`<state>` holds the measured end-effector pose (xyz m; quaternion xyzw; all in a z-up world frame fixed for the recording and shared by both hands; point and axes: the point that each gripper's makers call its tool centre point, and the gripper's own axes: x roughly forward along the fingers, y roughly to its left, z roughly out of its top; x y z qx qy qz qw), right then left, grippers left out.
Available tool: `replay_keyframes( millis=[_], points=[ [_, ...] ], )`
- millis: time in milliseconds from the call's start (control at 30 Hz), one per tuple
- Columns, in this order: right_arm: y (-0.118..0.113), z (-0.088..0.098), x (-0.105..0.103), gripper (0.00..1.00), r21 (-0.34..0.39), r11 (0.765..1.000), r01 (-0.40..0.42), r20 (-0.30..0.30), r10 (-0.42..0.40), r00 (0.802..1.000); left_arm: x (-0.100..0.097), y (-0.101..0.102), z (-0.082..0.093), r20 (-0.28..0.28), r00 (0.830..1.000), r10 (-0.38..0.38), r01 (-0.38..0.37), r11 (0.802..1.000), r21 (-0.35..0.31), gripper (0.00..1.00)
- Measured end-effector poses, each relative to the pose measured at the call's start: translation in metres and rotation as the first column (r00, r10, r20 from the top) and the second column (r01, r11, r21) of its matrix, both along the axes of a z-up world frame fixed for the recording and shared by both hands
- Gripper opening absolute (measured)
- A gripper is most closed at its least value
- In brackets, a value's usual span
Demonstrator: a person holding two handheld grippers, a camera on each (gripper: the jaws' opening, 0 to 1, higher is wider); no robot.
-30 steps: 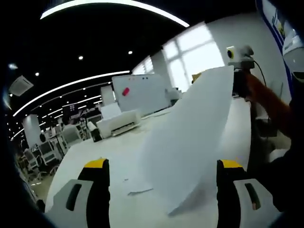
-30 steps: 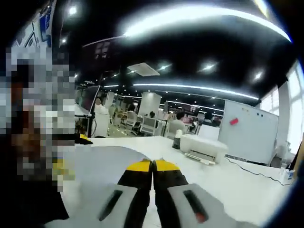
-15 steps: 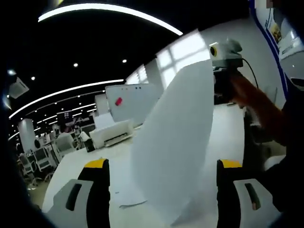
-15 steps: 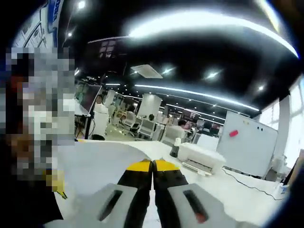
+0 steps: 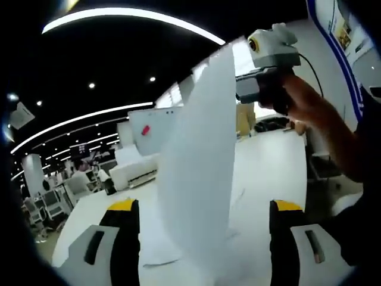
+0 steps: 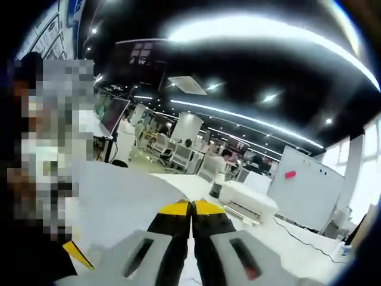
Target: Organize the stack of printing papers by aligning and flattening the scattered papers on the table
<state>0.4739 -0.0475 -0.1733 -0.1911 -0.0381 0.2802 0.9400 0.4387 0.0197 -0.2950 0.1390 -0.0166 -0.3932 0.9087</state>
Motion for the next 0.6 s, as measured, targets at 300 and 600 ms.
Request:
replay_keyframes(
  millis=[300,600],
  points=[
    [0.004,0.011,-0.010,0.00,0.045,0.998,-0.034,-0.002,0.034,0.999,0.011,-0.002,-0.016,-0.012,0.999,0.041,-0.041,0.999,0.015,0.87],
    [0.008,0.015,-0.020,0.00,0.042,0.998,-0.049,0.005,0.049,0.999,0.025,0.001,-0.012,0.077,0.985,0.152,-0.156,0.986,0.058,0.68]
  ],
)
